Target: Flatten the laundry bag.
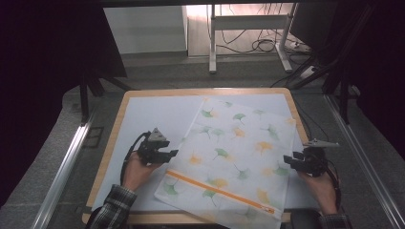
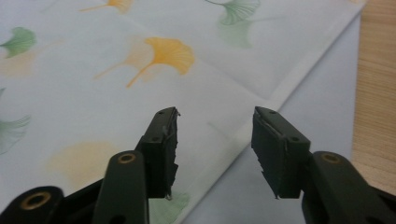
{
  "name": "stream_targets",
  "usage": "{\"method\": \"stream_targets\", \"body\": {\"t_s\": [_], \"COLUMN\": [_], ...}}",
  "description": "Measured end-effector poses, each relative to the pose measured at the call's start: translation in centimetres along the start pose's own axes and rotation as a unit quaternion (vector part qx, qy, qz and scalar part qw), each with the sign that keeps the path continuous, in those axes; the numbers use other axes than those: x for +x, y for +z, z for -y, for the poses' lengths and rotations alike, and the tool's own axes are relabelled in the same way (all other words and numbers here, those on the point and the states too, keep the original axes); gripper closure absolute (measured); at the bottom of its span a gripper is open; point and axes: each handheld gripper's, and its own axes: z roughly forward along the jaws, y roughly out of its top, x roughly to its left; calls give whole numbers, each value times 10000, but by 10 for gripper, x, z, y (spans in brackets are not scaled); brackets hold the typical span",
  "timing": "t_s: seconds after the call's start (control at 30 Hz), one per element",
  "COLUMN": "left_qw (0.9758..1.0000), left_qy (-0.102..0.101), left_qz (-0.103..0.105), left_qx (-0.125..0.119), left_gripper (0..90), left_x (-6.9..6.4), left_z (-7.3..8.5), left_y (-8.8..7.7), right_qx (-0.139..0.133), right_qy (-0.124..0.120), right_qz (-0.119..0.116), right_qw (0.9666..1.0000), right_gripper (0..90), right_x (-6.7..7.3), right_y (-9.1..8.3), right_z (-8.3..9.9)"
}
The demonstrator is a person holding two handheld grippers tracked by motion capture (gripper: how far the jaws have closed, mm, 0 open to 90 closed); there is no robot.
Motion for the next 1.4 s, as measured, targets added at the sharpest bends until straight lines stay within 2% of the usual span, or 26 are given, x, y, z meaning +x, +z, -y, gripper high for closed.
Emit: {"method": "stream_targets", "body": {"t_s": [0.07, 0.1, 0.13, 0.17, 0.23, 0.27, 0.3, 0.33, 0.37, 0.4, 0.43, 0.5, 0.53, 0.57, 0.6, 0.63, 0.67, 0.87, 0.9, 1.0, 1.03, 1.3, 1.4], "left_qw": [10000, 9999, 9999, 9996, 9990, 9988, 9986, 9989, 9991, 9993, 9996, 9996, 9997, 9997, 9997, 9997, 9997, 9993, 9990, 9986, 9984, 9981, 9978], "left_qy": [-41, -40, -40, -53, -68, -83, -76, -51, -70, -87, -122, -128, -158, -158, -169, -129, -129, -37, 22, 40, 45, 26, 33], "left_qz": [-27, -163, -163, -273, -426, -454, -461, -421, -372, -325, -196, -142, -17, -17, 5, 14, 14, -38, -107, -140, -163, -245, -288], "left_qx": [-24, 17, 17, 58, 138, 182, 241, 176, 169, 187, 188, 187, 181, 181, 180, 194, 194, 357, 429, 499, 545, 567, 602], "left_gripper": [462, 463, 462, 462, 462, 460, 460, 464, 529, 529, 614, 716, 758, 811, 811, 853, 864, 872, 872, 872, 871, 863, 859], "left_x": [2, 3, 3, 3, 4, 5, 5, 4, 4, 3, 2, 1, 0, 0, 0, -1, -1, 0, 1, 2, 3, 7, 10], "left_z": [-5, -9, -9, -10, -9, -8, -6, -4, -4, -3, -4, -3, -3, -3, -3, -3, -3, -2, 1, 4, 9, 23, 32], "left_y": [15, 28, 28, 35, 43, 46, 49, 49, 49, 49, 48, 48, 48, 48, 48, 47, 47, 37, 31, 25, 19, -2, -10], "right_qx": [20, 61, 61, 74, 157, 232, 232, 322, 414, 414, 450, 487, 506, 546, 546, 599, 599, 582, 582, 551, 505, 313, 283], "right_qy": [33, 37, 37, 40, 31, 25, 25, 34, -90, -90, -92, -102, -125, -181, -181, -189, -189, -149, -192, -262, -317, -505, -663], "right_qz": [136, 282, 282, 311, 422, 423, 423, 442, 572, 572, 596, 624, 619, 636, 636, 647, 647, 553, 519, 493, 464, 273, 171], "right_qw": [9999, 9996, 9996, 9995, 9990, 9988, 9988, 9985, 9975, 9975, 9972, 9968, 9967, 9963, 9963, 9959, 9959, 9967, 9968, 9969, 9971, 9979, 9973], "right_gripper": [563, 565, 565, 560, 523, 449, 449, 409, 443, 443, 553, 687, 763, 850, 850, 890, 890, 895, 894, 894, 893, 890, 889], "right_x": [-2, -4, -4, -4, -5, -6, -6, -6, -3, -3, 1, 5, 7, 10, 10, 13, 13, 13, 15, 19, 24, 39, 45], "right_y": [4, 9, 9, 12, 18, 24, 24, 28, 32, 32, 32, 32, 32, 32, 32, 33, 33, 42, 48, 56, 62, 83, 91], "right_z": [-2, -4, -4, -5, -7, -9, -9, -9, -10, -10, -11, -12, -13, -13, -13, -15, -15, -26, -32, -40, -48, -72, -79]}}
